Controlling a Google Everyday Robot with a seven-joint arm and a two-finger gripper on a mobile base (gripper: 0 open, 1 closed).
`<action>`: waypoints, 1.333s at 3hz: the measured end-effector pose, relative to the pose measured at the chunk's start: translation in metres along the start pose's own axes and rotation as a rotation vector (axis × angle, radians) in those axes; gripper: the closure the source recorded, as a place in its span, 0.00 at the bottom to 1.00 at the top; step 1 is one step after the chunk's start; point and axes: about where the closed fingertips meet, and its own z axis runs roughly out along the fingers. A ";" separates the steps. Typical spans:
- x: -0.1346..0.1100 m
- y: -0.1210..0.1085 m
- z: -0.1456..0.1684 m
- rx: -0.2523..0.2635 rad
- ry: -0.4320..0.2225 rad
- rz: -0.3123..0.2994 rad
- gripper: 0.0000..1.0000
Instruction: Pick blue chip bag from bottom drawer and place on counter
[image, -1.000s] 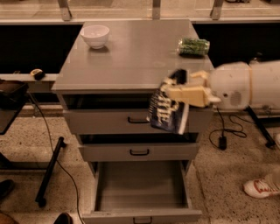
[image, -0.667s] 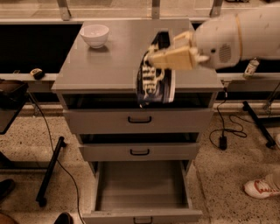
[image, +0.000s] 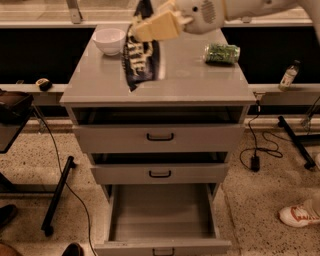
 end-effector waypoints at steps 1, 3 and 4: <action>-0.014 -0.014 0.053 -0.069 -0.021 0.015 1.00; -0.002 -0.040 0.120 -0.130 -0.074 0.112 1.00; -0.003 -0.055 0.134 -0.168 -0.121 0.148 1.00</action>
Offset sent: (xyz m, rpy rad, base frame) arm 0.0663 0.1155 -0.0599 0.1293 0.1719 0.0607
